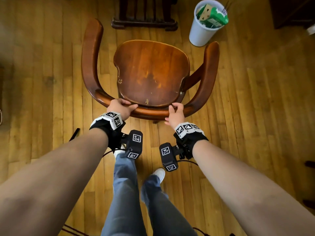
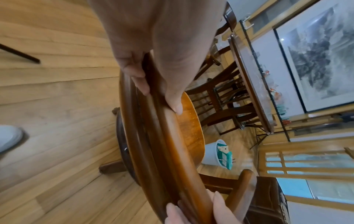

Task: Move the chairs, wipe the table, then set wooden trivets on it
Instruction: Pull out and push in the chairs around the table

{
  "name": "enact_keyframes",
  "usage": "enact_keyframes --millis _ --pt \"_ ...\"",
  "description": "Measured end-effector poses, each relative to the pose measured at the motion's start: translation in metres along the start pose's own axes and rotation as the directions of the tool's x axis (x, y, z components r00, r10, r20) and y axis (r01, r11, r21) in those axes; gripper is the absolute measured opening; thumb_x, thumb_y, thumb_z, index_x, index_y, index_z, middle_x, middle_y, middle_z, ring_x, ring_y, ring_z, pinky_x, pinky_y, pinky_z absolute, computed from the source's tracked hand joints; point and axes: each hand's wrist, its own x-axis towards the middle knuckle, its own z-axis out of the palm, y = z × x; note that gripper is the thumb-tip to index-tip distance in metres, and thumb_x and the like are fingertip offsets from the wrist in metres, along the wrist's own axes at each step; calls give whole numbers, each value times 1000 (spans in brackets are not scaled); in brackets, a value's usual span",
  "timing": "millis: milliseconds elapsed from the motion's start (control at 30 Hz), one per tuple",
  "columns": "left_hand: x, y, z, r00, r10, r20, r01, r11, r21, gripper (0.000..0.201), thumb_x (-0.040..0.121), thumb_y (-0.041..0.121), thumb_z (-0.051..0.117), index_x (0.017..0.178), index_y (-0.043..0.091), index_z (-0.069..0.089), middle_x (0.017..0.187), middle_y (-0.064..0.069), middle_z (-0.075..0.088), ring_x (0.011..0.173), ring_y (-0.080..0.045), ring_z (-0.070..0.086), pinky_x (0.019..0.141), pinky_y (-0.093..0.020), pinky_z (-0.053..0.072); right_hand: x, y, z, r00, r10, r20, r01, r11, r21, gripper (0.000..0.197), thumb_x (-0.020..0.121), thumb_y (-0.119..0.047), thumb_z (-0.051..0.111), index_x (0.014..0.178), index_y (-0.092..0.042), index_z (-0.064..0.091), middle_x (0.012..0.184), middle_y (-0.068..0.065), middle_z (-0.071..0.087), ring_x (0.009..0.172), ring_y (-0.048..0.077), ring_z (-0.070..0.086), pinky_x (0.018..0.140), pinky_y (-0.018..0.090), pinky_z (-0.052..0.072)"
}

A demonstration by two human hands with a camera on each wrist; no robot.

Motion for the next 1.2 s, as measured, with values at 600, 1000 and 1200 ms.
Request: enact_keyframes --millis 600,1000,1200 --pt "127 158 4 998 48 -41 -53 990 -130 34 76 48 73 96 22 64 86 1 62 76 -16 58 73 -25 44 154 -187 -27 994 -89 -65 84 994 -75 28 101 -29 36 128 -20 38 77 0 46 81 32 64 88 46 53" --pt "264 301 -39 998 66 -14 -67 992 -110 32 77 49 71 98 25 63 103 -6 63 86 -22 61 73 -29 46 263 -349 -8 992 -101 -73 97 993 -67 30 102 -30 35 130 -21 37 88 0 51 79 27 64 83 40 54" --pt "288 323 -28 1000 30 -3 -30 982 -185 32 75 46 74 92 20 64 81 -1 64 69 -12 58 69 -25 45 291 -369 -18 987 -130 -96 117 985 -129 27 101 -31 32 125 -20 38 78 -2 50 85 34 67 86 48 54"
